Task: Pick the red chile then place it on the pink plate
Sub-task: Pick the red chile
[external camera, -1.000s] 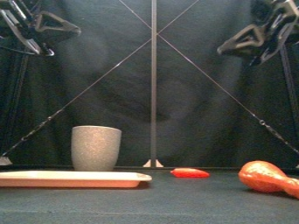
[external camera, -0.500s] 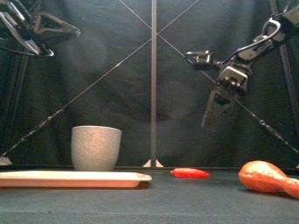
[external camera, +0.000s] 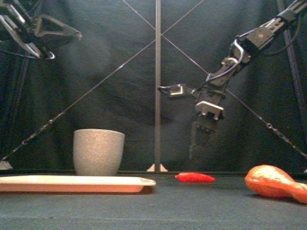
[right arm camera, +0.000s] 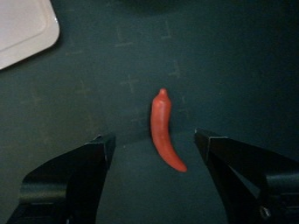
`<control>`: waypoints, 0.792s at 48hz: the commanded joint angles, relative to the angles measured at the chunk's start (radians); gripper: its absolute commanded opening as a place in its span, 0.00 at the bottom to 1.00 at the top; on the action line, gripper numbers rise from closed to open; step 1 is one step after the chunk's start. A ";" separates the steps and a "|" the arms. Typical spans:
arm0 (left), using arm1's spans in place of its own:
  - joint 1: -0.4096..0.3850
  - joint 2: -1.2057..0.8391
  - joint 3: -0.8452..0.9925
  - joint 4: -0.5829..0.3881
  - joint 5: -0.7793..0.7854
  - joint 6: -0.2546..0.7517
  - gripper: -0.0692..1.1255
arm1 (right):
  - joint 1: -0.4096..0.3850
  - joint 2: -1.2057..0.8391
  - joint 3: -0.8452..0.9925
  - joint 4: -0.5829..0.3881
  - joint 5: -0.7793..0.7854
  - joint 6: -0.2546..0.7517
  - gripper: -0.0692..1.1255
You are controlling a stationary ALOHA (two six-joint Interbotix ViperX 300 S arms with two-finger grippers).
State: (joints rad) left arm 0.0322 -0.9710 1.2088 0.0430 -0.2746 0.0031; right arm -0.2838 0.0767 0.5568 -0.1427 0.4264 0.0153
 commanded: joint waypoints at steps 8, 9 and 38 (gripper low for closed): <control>0.005 0.002 -0.012 0.002 -0.005 0.000 0.03 | -0.009 0.063 -0.101 0.049 0.072 -0.011 0.91; 0.005 0.002 -0.012 0.003 -0.005 0.000 0.03 | -0.011 0.064 -0.103 0.055 0.074 -0.011 0.91; 0.006 0.002 -0.011 0.003 -0.005 0.002 0.03 | -0.060 0.114 -0.081 0.130 0.071 -0.017 0.60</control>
State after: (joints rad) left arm 0.0353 -0.9725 1.2103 0.0445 -0.2746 0.0031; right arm -0.3405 0.2040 0.4847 -0.0199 0.5016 0.0000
